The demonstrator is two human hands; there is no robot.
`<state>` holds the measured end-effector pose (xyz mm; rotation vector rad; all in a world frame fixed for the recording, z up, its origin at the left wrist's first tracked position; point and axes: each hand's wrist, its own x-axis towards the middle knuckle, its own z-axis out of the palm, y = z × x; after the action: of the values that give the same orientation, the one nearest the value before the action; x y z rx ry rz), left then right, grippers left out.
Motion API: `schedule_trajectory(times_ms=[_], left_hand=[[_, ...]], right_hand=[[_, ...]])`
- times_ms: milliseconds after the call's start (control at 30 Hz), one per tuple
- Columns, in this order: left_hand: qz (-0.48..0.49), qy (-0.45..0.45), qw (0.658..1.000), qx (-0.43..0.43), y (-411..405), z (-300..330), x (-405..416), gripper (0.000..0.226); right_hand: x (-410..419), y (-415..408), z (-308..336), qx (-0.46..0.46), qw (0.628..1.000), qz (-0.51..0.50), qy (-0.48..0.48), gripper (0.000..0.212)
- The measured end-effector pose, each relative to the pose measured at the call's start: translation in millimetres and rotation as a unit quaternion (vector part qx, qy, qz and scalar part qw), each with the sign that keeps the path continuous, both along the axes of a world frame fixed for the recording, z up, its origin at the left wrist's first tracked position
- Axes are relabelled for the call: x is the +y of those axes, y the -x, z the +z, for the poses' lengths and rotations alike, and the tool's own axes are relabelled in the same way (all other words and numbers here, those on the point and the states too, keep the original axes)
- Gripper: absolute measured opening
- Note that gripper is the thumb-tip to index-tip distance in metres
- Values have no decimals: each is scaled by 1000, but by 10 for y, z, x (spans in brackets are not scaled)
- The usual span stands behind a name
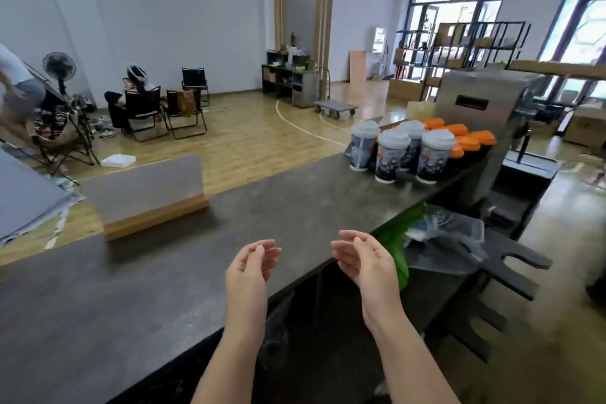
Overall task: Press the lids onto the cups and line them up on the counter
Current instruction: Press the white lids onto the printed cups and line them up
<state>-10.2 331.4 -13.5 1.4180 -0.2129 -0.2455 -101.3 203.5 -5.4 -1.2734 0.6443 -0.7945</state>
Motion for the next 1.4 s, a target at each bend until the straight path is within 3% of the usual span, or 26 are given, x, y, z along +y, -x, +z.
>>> schedule_trajectory(times_ms=[400,733,933,1033,1233,1400], left_hand=[[-65,35,997,5,383,204,-1741,29],[-47,54,997,20,-213,239,-2947,29],[-19,34,997,71,-718,297,-3738,16],[-49,-6,995,88,-822,363,-4044,14],[-87,-5,993,83,-1001,330,-4553,39],[-73,44,991,105,-940,255,-4724,46]], right_hand=[[-1481,424,38,-33,998,-48,19,27],[-2657,-219,66,-13,996,-71,54,26],[-3449,-726,26,16,998,-46,48,21],[-3759,-955,-11,21,999,-36,27,38],[-4056,-1322,-85,14,1000,-1,25,65],[-4140,-1352,-47,0,997,36,63,36]])
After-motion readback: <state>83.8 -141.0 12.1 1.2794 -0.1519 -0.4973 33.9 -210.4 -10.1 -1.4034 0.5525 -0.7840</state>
